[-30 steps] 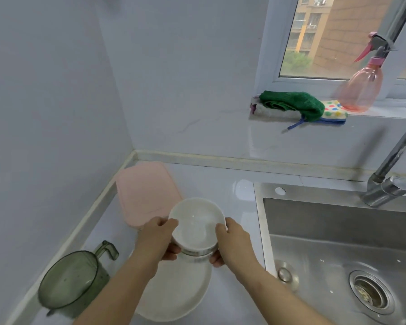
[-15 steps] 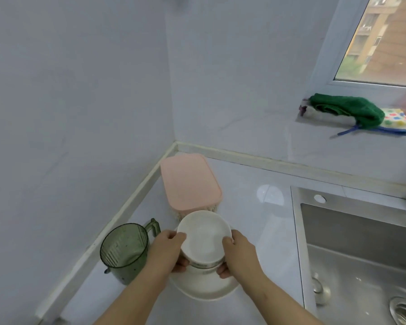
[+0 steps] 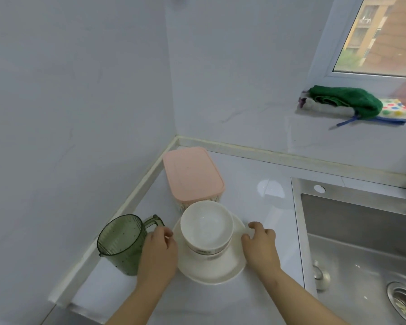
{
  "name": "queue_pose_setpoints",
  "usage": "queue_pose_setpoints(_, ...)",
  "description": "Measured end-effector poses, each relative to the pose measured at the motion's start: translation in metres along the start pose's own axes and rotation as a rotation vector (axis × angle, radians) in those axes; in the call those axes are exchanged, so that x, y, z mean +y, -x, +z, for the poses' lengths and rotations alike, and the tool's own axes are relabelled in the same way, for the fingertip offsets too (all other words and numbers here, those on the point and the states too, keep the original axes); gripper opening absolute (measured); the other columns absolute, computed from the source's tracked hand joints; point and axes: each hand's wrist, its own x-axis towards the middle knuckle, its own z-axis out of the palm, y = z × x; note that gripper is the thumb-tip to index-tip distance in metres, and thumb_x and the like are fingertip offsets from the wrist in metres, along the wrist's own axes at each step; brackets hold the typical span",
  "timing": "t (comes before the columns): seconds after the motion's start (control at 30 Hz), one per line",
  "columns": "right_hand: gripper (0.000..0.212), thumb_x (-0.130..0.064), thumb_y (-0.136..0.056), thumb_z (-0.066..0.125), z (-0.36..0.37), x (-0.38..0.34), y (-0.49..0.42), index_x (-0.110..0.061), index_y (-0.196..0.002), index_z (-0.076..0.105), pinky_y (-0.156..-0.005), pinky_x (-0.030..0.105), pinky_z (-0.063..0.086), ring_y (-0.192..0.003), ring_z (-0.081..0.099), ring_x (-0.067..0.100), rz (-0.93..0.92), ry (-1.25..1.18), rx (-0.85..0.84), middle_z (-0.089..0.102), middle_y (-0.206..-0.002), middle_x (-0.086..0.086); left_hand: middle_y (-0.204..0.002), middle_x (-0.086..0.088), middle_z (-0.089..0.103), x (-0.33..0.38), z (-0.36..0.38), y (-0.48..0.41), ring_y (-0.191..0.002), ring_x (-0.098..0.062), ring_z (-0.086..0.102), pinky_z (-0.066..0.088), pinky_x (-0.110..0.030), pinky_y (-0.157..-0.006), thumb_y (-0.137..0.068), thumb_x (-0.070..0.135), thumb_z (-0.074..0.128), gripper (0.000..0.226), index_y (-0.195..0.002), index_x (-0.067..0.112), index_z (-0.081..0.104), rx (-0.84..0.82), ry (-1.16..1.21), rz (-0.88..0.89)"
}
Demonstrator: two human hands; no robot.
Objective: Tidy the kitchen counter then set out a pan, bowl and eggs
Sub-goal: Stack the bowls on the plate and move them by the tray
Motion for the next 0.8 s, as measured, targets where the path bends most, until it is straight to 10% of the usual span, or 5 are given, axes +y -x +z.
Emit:
queue_pose_setpoints(0.27,0.028,-0.009,-0.09,0.035,0.011,0.015,0.003,-0.009,-0.116,0.045,-0.075,0.034,0.045,-0.089,0.053,0.026,0.04,0.057,-0.114,0.056,-0.103,0.008,-0.101,-0.01,0.06,-0.017,0.018,0.006,-0.077,-0.029,0.063,0.051,-0.034,-0.062,-0.093,0.02,0.045,0.04,-0.129,0.012,0.03,-0.132,-0.213,-0.104)
queue_pose_setpoints(0.5,0.013,-0.016,-0.094,0.031,0.01,0.018,0.003,-0.016,-0.106,0.037,-0.069,0.032,0.039,-0.082,0.05,0.026,-0.005,0.12,-0.147,0.049,-0.082,0.0,-0.083,-0.013,0.061,-0.016,0.024,-0.001,-0.074,-0.031,0.064,0.057,-0.043,-0.066,-0.095,0.013,0.033,0.013,-0.105,0.007,0.039,-0.193,-0.153,-0.142)
queue_pose_setpoints(0.8,0.014,-0.012,-0.095,0.03,0.007,0.026,0.0,-0.012,-0.106,0.038,-0.069,0.03,0.04,-0.079,0.052,0.024,-0.05,0.07,-0.12,0.051,-0.082,0.0,-0.073,-0.006,0.047,0.003,0.025,0.008,-0.056,-0.014,0.046,0.034,-0.011,-0.028,-0.095,0.002,0.033,0.005,-0.099,0.002,0.036,-0.202,-0.053,-0.145)
